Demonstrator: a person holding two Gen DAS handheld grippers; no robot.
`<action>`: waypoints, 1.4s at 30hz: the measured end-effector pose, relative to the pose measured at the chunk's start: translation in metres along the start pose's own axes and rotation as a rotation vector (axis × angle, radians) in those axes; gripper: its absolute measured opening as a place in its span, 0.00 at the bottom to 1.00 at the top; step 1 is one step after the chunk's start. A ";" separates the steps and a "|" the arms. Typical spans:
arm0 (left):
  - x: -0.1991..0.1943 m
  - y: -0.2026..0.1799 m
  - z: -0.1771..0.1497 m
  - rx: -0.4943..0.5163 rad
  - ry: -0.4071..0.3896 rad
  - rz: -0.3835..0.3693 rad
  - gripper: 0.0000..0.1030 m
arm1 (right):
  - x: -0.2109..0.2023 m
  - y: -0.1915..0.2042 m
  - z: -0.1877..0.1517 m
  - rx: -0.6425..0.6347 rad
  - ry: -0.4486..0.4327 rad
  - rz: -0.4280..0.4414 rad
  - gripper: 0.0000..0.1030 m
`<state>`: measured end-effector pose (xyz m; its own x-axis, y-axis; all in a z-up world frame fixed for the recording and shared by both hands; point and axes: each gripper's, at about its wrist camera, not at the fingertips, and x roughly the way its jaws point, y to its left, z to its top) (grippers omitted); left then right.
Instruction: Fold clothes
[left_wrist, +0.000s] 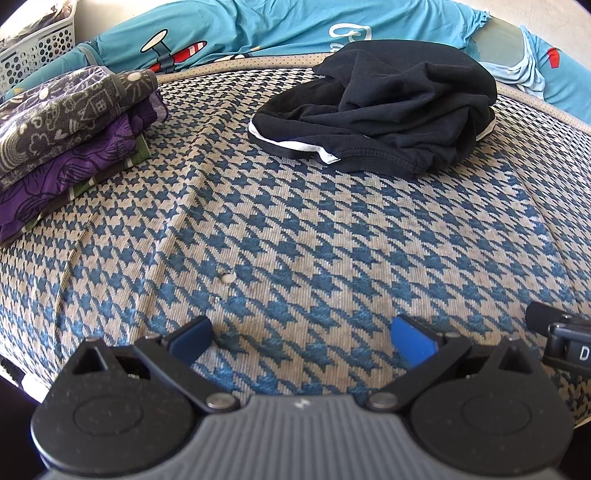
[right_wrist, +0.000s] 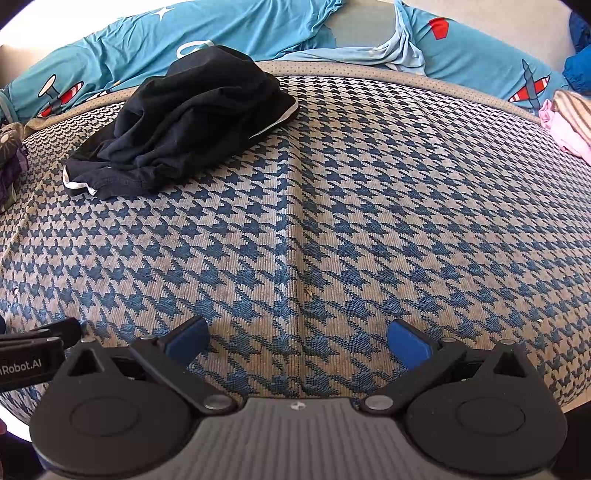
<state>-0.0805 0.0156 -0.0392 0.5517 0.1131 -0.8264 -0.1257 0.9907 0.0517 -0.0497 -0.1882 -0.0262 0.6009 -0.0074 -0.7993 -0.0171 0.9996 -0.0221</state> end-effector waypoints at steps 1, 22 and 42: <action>0.000 0.000 0.000 0.000 -0.001 0.000 1.00 | 0.000 0.000 0.000 -0.001 -0.001 0.000 1.00; -0.007 0.004 -0.006 0.008 -0.031 -0.027 1.00 | -0.009 0.007 0.004 0.017 -0.019 0.191 1.00; -0.024 0.001 -0.021 -0.019 0.002 -0.041 1.00 | -0.023 -0.011 0.009 0.080 -0.064 0.215 1.00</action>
<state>-0.1114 0.0122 -0.0311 0.5550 0.0720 -0.8287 -0.1185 0.9929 0.0070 -0.0564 -0.1988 -0.0022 0.6394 0.2048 -0.7411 -0.0883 0.9771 0.1938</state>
